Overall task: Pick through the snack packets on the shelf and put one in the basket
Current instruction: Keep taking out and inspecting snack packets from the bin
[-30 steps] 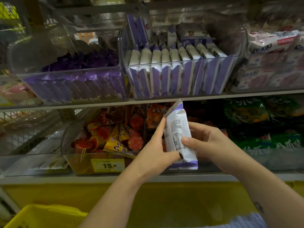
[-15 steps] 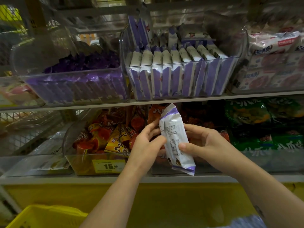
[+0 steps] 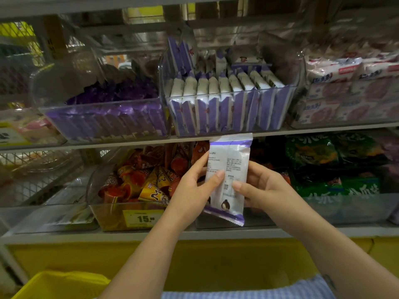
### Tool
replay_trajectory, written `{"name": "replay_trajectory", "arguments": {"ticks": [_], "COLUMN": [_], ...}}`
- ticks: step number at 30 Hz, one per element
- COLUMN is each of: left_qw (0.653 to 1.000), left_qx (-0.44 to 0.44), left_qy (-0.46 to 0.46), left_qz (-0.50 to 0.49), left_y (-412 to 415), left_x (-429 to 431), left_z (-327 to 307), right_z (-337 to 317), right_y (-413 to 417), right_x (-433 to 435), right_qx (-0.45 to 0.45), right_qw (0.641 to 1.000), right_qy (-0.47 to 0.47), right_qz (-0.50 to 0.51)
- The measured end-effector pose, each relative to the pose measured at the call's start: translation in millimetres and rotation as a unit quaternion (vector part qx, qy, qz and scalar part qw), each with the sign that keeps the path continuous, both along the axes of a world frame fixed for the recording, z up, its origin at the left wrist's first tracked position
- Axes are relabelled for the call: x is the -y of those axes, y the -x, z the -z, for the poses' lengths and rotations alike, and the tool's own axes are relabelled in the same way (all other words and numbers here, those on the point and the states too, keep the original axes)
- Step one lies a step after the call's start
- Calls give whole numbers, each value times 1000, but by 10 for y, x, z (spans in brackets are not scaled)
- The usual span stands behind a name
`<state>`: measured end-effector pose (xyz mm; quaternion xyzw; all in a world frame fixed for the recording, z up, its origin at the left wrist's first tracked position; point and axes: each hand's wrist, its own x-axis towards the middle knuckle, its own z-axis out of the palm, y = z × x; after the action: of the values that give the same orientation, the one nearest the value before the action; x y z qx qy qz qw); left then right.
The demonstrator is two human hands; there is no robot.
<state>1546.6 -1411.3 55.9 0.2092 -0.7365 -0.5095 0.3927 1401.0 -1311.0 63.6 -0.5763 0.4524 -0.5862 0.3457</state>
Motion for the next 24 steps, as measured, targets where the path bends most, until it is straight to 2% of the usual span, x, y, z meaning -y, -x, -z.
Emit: {"name": "replay_trajectory", "arguments": {"ticks": [5,10,12,14,17,20,22,24], "left_qw": [998,992,990,985,968,945,924,905], "left_qx": [-10,-81,-96,-94,-64,-15,32,78], "left_qy": [49,69,91,141,208,269,307,336], "left_qz": [24,68,45,-34,-128,-184,-225,-247], "left_y": [-163,-415,-438,-422,-410,-423,-390,-298], "left_x": [-174,-279,-322,-332,-262,-115,33,194], "left_z": [-361,-821,-955,-1091,-1353,-1668,-1881,-2080], "right_z": [-243,-711,-882,-1044,-1315,-1628,-1836,-2026], "right_y": [-122,-181,-190,-204,-180,3,189,356], "right_x": [-114,-151,-72,40,221,394,526,675], "right_qx": [53,155,194,195,85,-115,-282,-401], "right_qw": [996,980,974,976,994,983,933,870], "right_qy": [47,118,111,80,29,32,57,73], "right_qz": [57,47,47,53,67,138,216,278]}}
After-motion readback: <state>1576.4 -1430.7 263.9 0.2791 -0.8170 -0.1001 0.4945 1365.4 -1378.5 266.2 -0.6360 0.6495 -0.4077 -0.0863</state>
